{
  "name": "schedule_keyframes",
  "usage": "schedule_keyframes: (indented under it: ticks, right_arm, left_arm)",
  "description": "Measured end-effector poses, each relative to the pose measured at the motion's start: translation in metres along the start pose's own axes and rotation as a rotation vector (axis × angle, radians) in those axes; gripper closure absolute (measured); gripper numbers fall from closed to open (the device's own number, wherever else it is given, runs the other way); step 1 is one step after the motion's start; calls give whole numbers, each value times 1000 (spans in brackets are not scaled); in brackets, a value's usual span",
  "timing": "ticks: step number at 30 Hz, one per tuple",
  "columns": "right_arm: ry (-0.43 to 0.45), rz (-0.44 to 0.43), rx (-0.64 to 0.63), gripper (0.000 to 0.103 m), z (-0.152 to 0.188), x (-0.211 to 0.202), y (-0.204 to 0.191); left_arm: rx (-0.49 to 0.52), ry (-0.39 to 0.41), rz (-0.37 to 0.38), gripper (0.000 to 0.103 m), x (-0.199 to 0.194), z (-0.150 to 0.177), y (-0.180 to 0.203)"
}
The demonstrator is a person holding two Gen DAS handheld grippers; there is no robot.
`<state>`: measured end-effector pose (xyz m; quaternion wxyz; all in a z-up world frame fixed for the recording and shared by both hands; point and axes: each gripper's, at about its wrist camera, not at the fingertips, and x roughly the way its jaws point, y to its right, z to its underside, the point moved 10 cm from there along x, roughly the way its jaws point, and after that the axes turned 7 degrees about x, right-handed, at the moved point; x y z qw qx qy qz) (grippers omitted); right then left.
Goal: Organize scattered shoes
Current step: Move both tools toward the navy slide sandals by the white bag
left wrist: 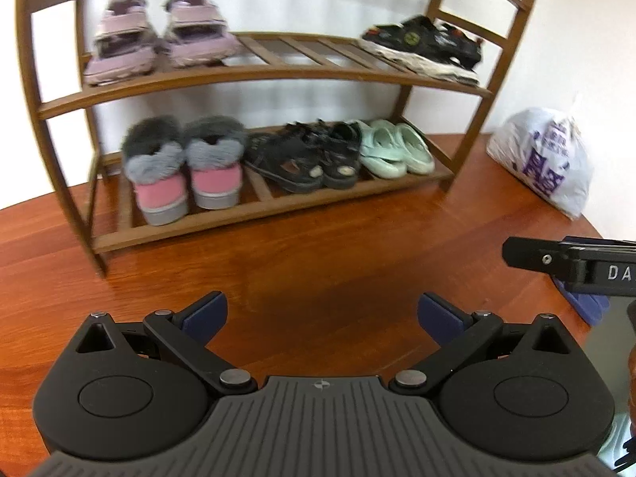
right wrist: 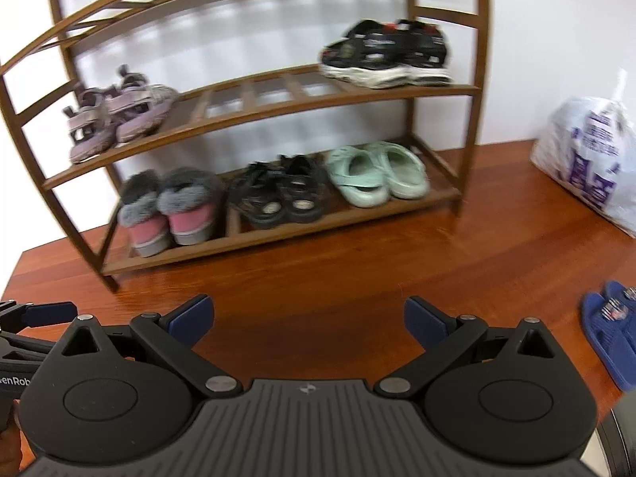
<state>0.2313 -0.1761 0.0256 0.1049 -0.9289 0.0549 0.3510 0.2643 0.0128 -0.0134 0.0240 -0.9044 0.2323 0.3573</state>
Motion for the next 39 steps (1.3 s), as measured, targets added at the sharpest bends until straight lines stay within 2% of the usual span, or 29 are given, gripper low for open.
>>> schedule_keyframes:
  ticks: [11, 15, 23, 31, 39]
  right_arm:
    - [29, 112, 89, 1, 9, -19, 74]
    - [29, 133, 127, 1, 13, -22, 104]
    - [40, 148, 119, 1, 5, -21, 165]
    - [39, 164, 121, 1, -11, -12, 243]
    - [25, 189, 114, 1, -24, -8, 321]
  left_arm:
    - [58, 4, 88, 0, 18, -8, 43]
    - [66, 10, 94, 0, 24, -13, 59]
    - [71, 32, 84, 0, 39, -21, 98]
    - [95, 54, 85, 0, 61, -29, 156]
    - [139, 55, 133, 0, 95, -39, 238]
